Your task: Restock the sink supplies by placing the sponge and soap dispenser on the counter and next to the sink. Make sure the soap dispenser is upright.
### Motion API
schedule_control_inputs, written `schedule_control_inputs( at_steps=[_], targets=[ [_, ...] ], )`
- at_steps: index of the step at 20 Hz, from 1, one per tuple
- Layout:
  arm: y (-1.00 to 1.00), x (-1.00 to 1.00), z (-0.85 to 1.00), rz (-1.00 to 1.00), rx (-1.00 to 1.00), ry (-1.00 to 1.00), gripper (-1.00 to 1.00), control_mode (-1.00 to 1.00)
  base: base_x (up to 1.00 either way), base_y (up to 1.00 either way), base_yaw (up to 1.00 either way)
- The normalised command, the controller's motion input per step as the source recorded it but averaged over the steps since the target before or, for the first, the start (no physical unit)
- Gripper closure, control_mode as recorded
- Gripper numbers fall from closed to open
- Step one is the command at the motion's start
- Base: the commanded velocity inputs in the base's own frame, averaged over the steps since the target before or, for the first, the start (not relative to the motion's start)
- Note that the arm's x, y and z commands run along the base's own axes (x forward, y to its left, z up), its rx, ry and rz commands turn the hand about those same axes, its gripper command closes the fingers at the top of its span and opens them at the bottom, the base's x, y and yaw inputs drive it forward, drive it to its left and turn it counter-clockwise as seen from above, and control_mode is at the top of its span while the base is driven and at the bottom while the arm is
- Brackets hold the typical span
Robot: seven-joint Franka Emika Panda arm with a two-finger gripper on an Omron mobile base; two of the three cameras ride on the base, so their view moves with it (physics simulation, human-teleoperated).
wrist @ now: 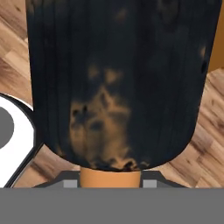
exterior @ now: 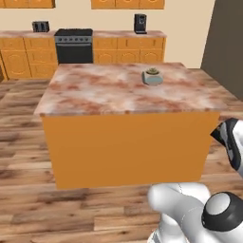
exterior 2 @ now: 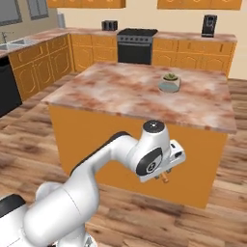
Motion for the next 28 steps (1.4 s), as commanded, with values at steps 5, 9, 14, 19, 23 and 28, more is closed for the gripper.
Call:
schedule_control_inputs(
  at_steps=[5, 9, 14, 19, 23, 28],
  targets=[
    [0.00, 0.00, 0.00, 0.00, 0.00, 0.00, 1.00, 1.00, 0.88, 0.35, -0.03],
    [0.00, 0.00, 0.00, 0.00, 0.00, 0.00, 1.00, 1.00, 1.00, 0.97, 0.18],
    [0.00, 0.00, 0.00, 0.00, 0.00, 0.00, 1.00, 1.00, 0.94, 1.00, 0.22],
    [0.00, 0.00, 0.00, 0.00, 0.00, 0.00, 1.00, 1.00, 0.72, 1.00, 0.17],
    [0.00, 0.00, 0.00, 0.00, 0.00, 0.00, 1.00, 1.00, 0.44, 1.00, 0.12],
    [0.00, 0.00, 0.00, 0.00, 0.00, 0.00, 1.00, 1.00, 0.31, 1.00, 0.08]
  ],
)
